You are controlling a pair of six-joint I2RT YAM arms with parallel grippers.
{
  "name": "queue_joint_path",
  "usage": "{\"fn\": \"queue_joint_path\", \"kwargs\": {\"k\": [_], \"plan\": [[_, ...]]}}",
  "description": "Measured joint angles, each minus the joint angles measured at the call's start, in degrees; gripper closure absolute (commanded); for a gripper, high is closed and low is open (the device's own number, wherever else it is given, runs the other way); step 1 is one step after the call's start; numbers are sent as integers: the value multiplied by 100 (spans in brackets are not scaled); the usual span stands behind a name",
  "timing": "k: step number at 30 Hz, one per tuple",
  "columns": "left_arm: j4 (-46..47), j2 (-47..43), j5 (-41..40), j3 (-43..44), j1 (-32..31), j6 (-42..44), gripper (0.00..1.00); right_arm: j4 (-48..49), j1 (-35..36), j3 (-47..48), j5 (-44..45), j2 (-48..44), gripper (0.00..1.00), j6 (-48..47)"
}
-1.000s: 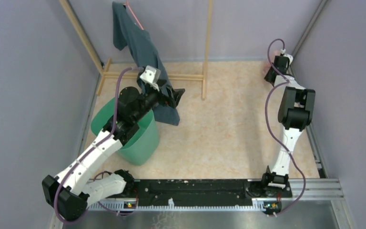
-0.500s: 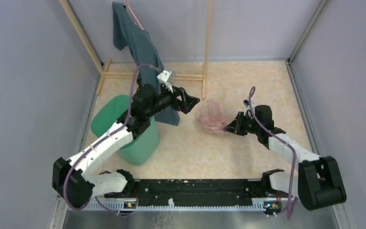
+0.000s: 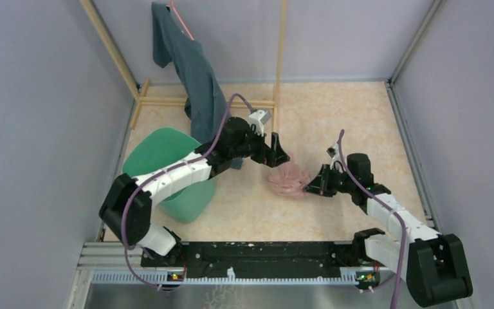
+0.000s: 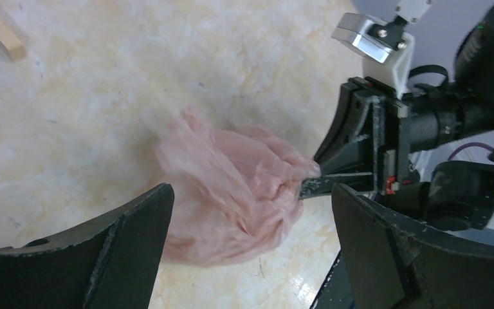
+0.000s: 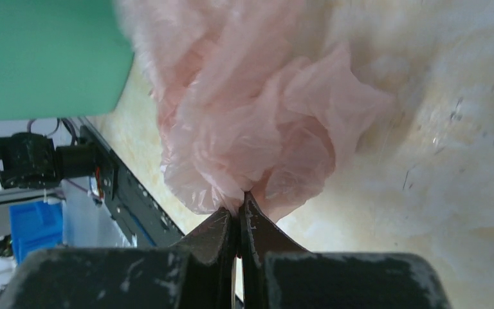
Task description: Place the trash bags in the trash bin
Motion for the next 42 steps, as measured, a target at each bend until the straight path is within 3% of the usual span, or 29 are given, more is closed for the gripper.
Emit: {"fn": "queue_joint_path", "kwargs": {"k": [6, 11, 14, 18, 20, 21, 24, 28, 32, 35, 38, 42], "plan": [[-675, 1038, 39, 667, -46, 79, 2, 240, 109, -393, -310, 168, 100, 0], [-1154, 1388, -118, 942, -107, 258, 5, 378, 365, -389, -372, 256, 100, -17], [-1499, 1521, -328, 1158, -162, 337, 29, 378, 374, -387, -332, 256, 100, -28], [-1812, 1563, -472, 1386, -188, 428, 78, 256, 376, -361, -4, 199, 100, -28], [-1860, 1563, -546, 1416, -188, 507, 93, 212, 374, -334, 160, 162, 100, -28], [-1886, 1558, -605, 1416, -188, 511, 99, 175, 376, -317, 245, 142, 99, -24], [-2072, 1436, -944, 1416, -188, 614, 100, -35, 382, -210, 702, 68, 96, 11], [-2020, 643, -1403, 1215, -186, 901, 100, -431, 393, -46, 1504, -122, 66, 164], [-1075, -951, -1220, 498, -173, 1200, 100, -769, 396, 205, 1838, -282, 36, 157], [-422, -1703, -968, 258, -173, 1276, 100, -1147, 396, 586, 2168, -345, 5, 79], [-33, -1880, -861, 247, -177, 1300, 100, -1429, 393, 1038, 2332, -553, 1, 13], [-24, -1674, -879, 247, -177, 1296, 100, -1185, 387, 1362, 1720, -1021, 1, 136]]}}
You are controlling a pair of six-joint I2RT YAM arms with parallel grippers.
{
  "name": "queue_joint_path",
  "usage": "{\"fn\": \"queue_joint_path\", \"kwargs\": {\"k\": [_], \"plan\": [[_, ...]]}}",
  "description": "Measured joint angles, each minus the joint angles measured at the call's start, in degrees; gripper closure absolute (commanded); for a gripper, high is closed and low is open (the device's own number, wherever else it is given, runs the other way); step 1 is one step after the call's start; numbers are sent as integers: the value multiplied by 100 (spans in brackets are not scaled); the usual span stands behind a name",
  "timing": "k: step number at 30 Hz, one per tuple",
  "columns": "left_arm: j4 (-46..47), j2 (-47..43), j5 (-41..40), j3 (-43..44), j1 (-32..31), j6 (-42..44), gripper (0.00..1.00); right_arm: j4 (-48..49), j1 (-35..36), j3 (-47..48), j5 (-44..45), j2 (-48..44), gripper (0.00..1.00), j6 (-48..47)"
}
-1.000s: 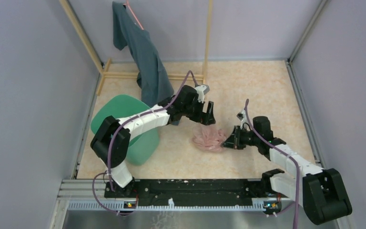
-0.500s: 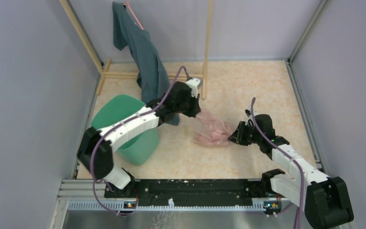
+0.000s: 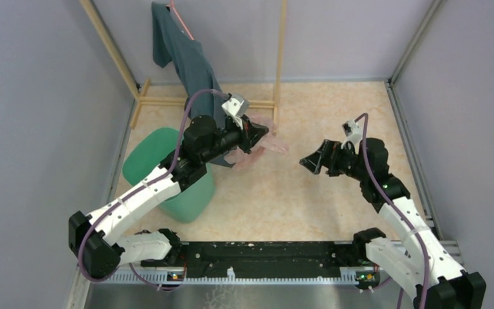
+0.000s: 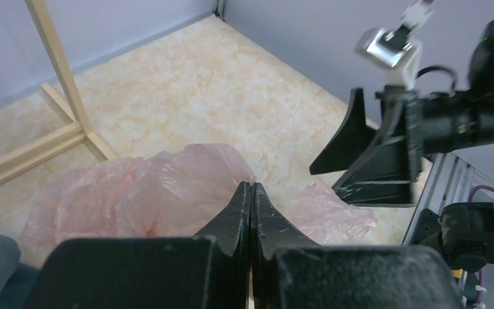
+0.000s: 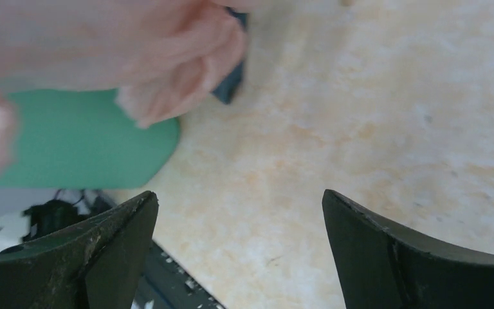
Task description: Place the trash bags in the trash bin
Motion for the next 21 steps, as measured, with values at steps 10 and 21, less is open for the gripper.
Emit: {"fn": "queue_joint_path", "kwargs": {"k": [10, 21], "plan": [[-275, 321, 20, 2, 0, -52, 100, 780, 1139, 898, -1200, 662, 2, 361], [-452, 691, 328, 72, 0, -92, 100, 892, 1657, 1117, -1062, 988, 22, 122]]}}
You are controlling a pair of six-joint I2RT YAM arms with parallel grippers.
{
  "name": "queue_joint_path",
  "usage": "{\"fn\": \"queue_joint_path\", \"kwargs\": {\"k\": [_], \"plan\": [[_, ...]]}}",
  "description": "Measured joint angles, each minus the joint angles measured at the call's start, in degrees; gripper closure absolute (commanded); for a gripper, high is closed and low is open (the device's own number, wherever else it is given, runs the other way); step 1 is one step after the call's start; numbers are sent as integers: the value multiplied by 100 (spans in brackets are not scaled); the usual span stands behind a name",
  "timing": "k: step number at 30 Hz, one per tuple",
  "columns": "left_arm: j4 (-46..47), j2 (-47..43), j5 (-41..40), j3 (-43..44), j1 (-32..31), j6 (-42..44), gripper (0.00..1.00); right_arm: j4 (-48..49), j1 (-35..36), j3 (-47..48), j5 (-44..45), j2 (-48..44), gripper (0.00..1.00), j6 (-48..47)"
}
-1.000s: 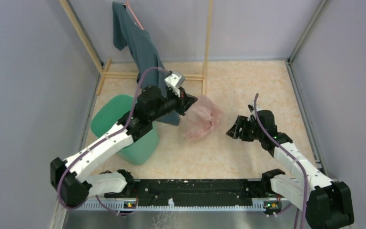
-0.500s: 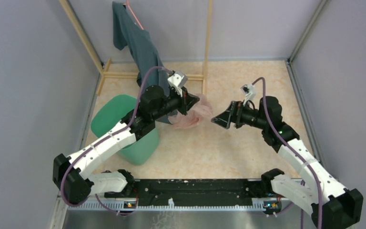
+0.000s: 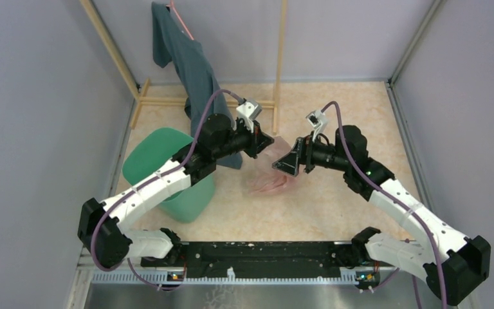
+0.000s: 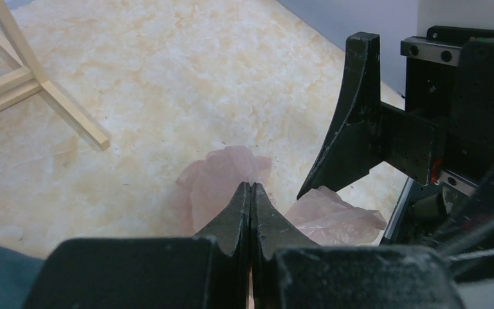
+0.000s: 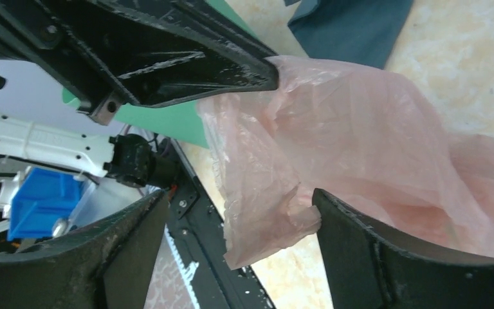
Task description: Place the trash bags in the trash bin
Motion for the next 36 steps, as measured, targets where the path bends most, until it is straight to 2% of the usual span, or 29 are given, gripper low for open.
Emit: {"fn": "queue_joint_path", "kwargs": {"k": [3, 7, 8, 9, 10, 11, 12, 13, 15, 17, 19, 20, 26, 30, 36], "plan": [[-9, 0, 107, 22, 0, -2, 100, -33, 4, 0, 173, 0, 31, -50], [-2, 0, 256, 50, 0, -24, 100, 155, 9, -4, 254, 98, 34, 24], [-4, 0, 304, 57, 0, -28, 100, 267, 9, -4, 260, 186, 38, 55], [0, 11, 354, 61, 0, -35, 100, 334, 9, -4, 275, 273, 45, 70], [0, 22, 396, 66, 0, -44, 100, 391, 9, -4, 306, 382, 60, 94], [4, 39, 435, 70, 0, -46, 100, 428, 9, -4, 341, 476, 80, 98], [2, 66, 470, 70, 0, -55, 99, 446, 9, -4, 387, 555, 96, 90], [-2, 92, 498, 70, 0, -66, 91, 448, 9, -4, 470, 623, 100, 111], [-4, 151, 542, 76, 0, -68, 66, 396, 9, -9, 732, 667, 100, 151], [-20, 195, 544, 81, 0, -42, 34, 260, -13, -13, 1169, 597, 100, 170], [-52, 199, 511, 81, 0, -7, 15, 28, -127, -85, 1692, 396, 100, 256], [-63, 199, 457, 87, 0, 7, 9, -63, -238, -173, 1899, 247, 100, 306], [-428, 302, 15, 367, -4, 9, 2, -739, -1703, -1226, 2288, -852, 100, 546], [-645, 640, -133, 680, -4, -31, 3, -1224, -1814, -1755, 1958, -1134, 100, 649], [-1123, 1180, -422, 866, -4, -133, 2, -1755, -1821, -2046, 1615, -1639, 100, 955]]}}
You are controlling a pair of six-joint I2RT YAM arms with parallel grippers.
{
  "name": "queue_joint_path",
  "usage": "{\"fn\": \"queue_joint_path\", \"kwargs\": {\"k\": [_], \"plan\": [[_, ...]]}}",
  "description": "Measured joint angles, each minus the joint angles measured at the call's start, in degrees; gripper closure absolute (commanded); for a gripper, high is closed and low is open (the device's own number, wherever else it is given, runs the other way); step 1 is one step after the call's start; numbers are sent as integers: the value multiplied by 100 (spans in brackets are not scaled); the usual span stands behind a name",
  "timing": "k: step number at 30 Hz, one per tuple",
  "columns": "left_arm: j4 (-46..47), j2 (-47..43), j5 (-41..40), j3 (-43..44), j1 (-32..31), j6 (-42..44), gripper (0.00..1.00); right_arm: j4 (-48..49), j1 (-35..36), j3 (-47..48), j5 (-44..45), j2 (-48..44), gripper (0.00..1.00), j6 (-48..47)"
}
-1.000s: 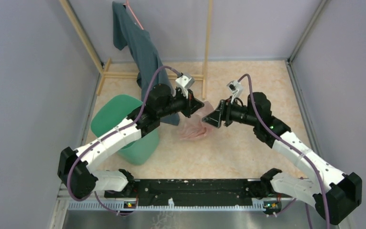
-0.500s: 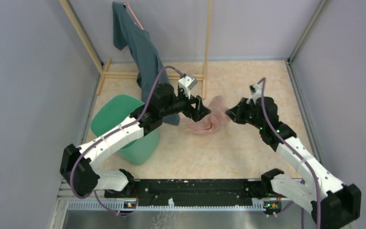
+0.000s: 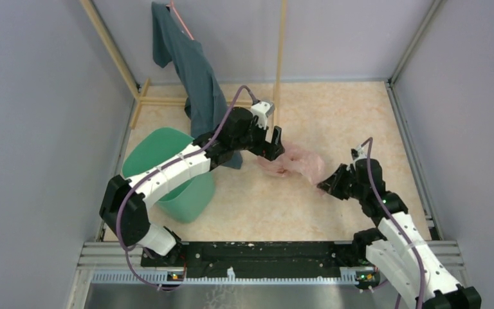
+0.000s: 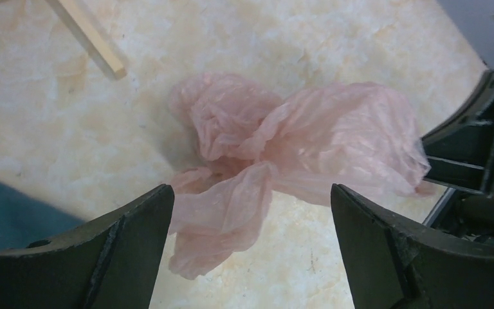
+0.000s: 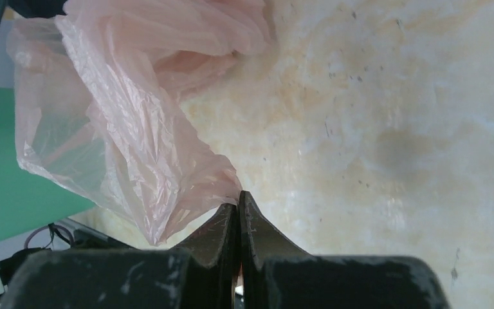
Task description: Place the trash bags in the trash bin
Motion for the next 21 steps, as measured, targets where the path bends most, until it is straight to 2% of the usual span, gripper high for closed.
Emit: {"fn": "queue_joint_path", "kwargs": {"k": [6, 9, 17, 21], "plan": [[-348, 138, -308, 48, 0, -17, 2, -699, -4, -531, 476, -656, 100, 951], [-350, 138, -374, 50, 0, -20, 2, -911, -4, -870, 645, -699, 100, 1329], [-365, 404, -295, 81, 0, -168, 2, -968, -4, -863, 1180, -131, 100, 1478], [-385, 629, -129, 85, 0, -280, 3, -876, -4, -570, 1480, 293, 100, 1346]]}}
